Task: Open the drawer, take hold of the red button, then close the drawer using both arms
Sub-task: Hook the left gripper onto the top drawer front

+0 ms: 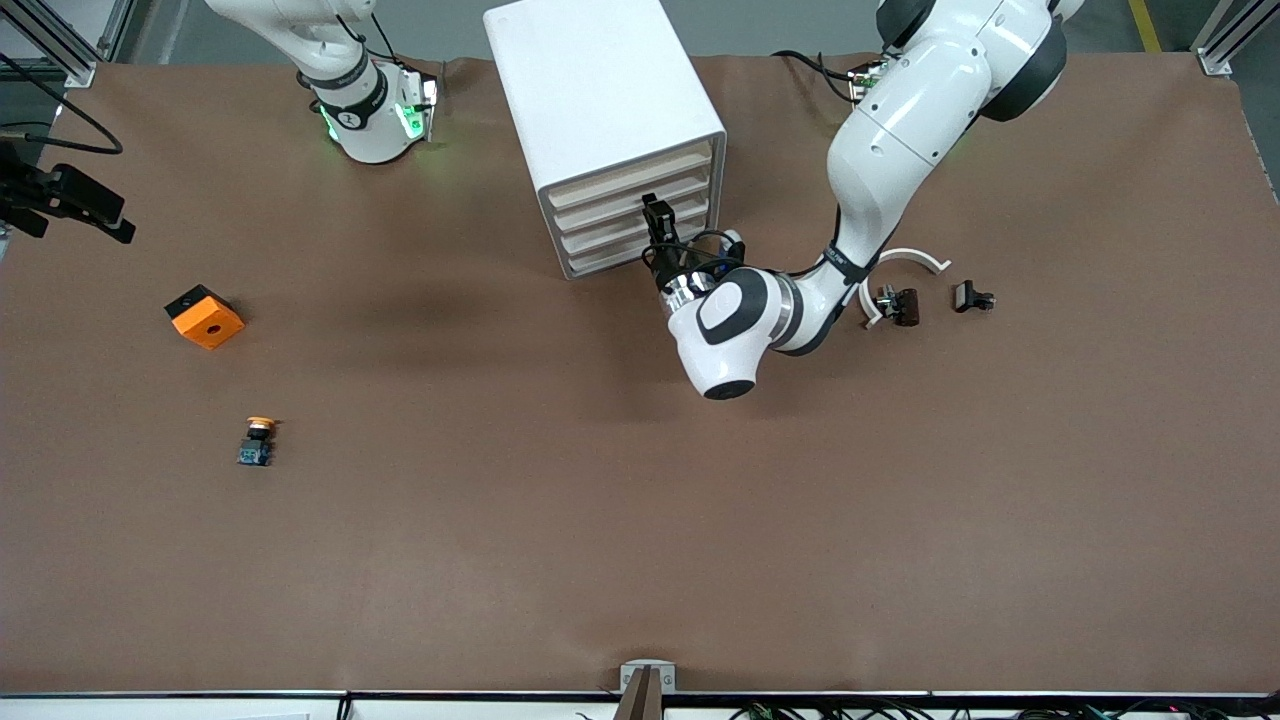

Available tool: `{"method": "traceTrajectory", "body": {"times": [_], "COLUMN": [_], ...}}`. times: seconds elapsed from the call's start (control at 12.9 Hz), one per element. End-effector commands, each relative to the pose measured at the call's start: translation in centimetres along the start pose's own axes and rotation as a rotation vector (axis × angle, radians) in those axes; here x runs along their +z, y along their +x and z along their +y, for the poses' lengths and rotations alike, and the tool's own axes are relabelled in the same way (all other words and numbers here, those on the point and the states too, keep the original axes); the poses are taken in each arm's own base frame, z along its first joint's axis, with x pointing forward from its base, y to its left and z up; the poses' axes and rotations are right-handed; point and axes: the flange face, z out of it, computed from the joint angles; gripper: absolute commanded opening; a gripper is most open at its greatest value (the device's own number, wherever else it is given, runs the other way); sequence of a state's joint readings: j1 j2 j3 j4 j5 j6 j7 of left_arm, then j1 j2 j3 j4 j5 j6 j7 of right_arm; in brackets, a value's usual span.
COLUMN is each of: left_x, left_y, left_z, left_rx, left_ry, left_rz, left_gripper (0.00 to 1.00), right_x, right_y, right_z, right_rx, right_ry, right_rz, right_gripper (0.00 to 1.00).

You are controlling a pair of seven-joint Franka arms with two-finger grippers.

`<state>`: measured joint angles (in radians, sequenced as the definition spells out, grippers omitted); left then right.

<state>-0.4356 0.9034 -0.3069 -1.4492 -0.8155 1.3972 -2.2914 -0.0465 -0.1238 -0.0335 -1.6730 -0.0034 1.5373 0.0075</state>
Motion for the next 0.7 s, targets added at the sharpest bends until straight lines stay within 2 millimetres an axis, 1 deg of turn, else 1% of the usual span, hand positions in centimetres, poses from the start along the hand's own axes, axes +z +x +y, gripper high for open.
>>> {"method": "traceTrajectory", "body": {"times": [0.0, 0.08, 0.15, 0.23, 0.31, 0.46, 0.62], "left_x": [0.7, 1.2, 1.5, 1.2, 0.8, -0.7, -4.6], "left_y": [-0.2, -0.4, -0.5, -0.1, 0.3, 0.9, 2.1], "left_z": [-0.3, -0.4, -0.3, 0.0, 0.0, 0.4, 0.4], "left_rx": [0.021, 0.024, 0.021, 0.014, 0.012, 0.005, 0.01], "left_ry": [-0.01, -0.011, -0.018, -0.045, -0.083, -0.091, -0.105], "left_rz": [0.035, 0.045, 0.054, 0.079, 0.113, 0.094, 0.025], "left_gripper": [0.29, 0.28, 0.19, 0.01, 0.0, 0.0, 0.0], "right_x": [-0.2, -0.2, -0.2, -0.2, -0.2, -0.3, -0.3], "right_y": [-0.6, -0.6, -0.6, -0.6, -0.6, -0.6, -0.6], "right_z": [0.2, 0.2, 0.3, 0.2, 0.2, 0.3, 0.4], "right_rx": [-0.006, -0.006, -0.006, -0.006, -0.008, -0.004, -0.003], "right_ry": [-0.009, -0.009, -0.009, -0.009, -0.009, -0.009, -0.009], "right_rz": [0.007, 0.007, 0.007, 0.007, 0.007, 0.009, 0.01], "right_gripper": [1.0, 1.0, 1.0, 1.0, 1.0, 1.0, 1.0]}}
